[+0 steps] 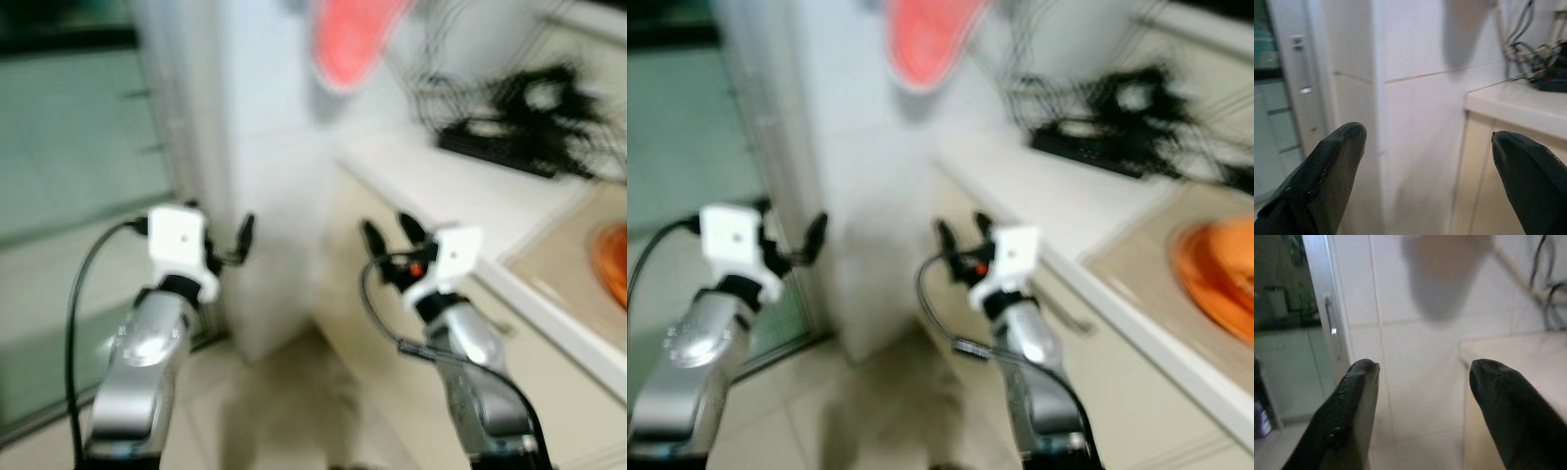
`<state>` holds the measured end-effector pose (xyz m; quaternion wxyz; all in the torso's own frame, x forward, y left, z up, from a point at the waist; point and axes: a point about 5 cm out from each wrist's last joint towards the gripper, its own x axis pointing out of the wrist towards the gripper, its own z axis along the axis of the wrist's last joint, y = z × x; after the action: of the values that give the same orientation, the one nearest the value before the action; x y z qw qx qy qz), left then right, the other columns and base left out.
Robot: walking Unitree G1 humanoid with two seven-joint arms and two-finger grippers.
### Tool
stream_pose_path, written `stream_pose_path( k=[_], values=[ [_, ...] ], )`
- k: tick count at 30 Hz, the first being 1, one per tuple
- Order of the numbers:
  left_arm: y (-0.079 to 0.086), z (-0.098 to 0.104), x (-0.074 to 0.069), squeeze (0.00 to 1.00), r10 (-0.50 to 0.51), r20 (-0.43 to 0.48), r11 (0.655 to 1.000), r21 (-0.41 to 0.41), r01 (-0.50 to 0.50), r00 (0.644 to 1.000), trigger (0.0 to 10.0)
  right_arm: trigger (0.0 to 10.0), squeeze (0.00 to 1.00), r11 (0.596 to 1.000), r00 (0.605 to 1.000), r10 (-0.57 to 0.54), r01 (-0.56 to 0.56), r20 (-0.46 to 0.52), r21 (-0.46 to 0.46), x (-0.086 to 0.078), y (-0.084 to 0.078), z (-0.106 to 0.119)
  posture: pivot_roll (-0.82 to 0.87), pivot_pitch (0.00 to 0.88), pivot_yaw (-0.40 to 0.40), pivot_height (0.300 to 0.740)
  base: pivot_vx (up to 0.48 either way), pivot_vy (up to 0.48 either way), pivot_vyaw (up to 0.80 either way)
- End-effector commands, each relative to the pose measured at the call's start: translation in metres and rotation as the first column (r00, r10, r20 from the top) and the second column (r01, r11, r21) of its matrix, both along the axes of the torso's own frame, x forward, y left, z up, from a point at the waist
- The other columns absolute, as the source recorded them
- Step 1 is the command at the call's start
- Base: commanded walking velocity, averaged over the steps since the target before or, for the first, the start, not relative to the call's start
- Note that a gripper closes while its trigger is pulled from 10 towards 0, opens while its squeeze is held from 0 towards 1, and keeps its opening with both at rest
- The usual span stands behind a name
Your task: Kitchen organization
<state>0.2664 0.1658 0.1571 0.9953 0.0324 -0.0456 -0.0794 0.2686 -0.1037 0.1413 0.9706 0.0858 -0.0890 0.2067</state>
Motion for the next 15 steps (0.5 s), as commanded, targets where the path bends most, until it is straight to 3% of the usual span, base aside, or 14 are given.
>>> stream_pose_path(
  k=[1, 7, 9, 10, 11, 12, 13, 14, 15],
  values=[
    [-0.004, 0.011, 0.0, 1.0, -0.014, 0.043, 0.999, -0.034, 0.016, 0.999, 10.0, 10.0, 1.0, 1.0, 0.999, -0.008, 0.009, 0.054, -0.002, 0.003, -0.003, 0.014, 0.0, 0.0, -0.028, 0.74, 0.0, 0.0, -0.8],
    [-0.006, 0.039, 0.004, 1.0, -0.03, 0.133, 0.998, -0.043, 0.036, 0.991, 10.0, 10.0, 1.0, 0.999, 0.988, -0.041, 0.035, 0.152, 0.039, 0.01, -0.007, 0.048, 0.0, 0.0, -0.033, 0.74, 0.0, 0.0, -0.8],
    [-0.006, 0.05, 0.008, 1.0, -0.021, 0.167, 1.0, -0.017, 0.024, 0.986, 10.0, 10.0, 1.0, 0.998, 0.985, -0.05, 0.042, 0.168, 0.048, 0.011, -0.008, 0.054, -0.01, 0.0, -0.032, 0.74, 0.0, 0.0, 0.0],
    [-0.007, 0.055, 0.01, 0.11, -0.026, 0.179, 1.0, -0.006, 0.028, 0.984, 10.0, 10.0, 1.0, 0.997, 0.982, -0.065, 0.057, 0.175, 0.052, 0.012, -0.009, 0.057, -0.01, 0.0, -0.031, 0.74, 0.0, 0.0, 0.0],
    [-0.01, 0.062, 0.011, 0.0, -0.044, 0.195, 0.999, -0.005, 0.045, 0.98, 10.0, 10.0, 1.0, 0.993, 0.979, -0.107, 0.098, 0.172, 0.061, 0.014, -0.012, 0.059, -0.01, 0.0, -0.03, 0.74, 0.0, 0.0, 0.0],
    [-0.011, 0.069, 0.012, 0.0, -0.035, 0.211, 0.999, -0.019, 0.04, 0.977, 10.0, 10.0, 1.0, 0.988, 0.976, -0.15, 0.141, 0.159, 0.067, 0.017, -0.017, 0.058, -0.01, 0.0, -0.028, 0.74, 0.0, 0.0, -0.8],
    [-0.012, 0.073, 0.012, 0.0, -0.046, 0.228, 0.999, -0.018, 0.051, 0.973, 10.0, 10.0, 0.31, 0.985, 0.975, -0.165, 0.156, 0.152, 0.07, 0.018, -0.019, 0.058, -0.01, 0.0, -0.026, 0.74, 0.0, 0.0, 0.0],
    [-0.013, 0.076, 0.012, 0.0, -0.057, 0.25, 0.998, -0.004, 0.06, 0.967, 10.0, 10.0, 0.0, 0.983, 0.973, -0.178, 0.169, 0.146, 0.072, 0.019, -0.021, 0.058, -0.01, 0.0, -0.024, 0.74, 0.0, 0.0, 0.0],
    [-0.013, 0.077, 0.012, 0.0, -0.058, 0.255, 0.998, 0.005, 0.058, 0.965, 10.0, 10.0, 0.0, 0.982, 0.972, -0.182, 0.173, 0.145, 0.073, 0.019, -0.022, 0.058, -0.01, 0.0, -0.024, 0.74, 0.0, 0.0, 0.0]
  ],
)
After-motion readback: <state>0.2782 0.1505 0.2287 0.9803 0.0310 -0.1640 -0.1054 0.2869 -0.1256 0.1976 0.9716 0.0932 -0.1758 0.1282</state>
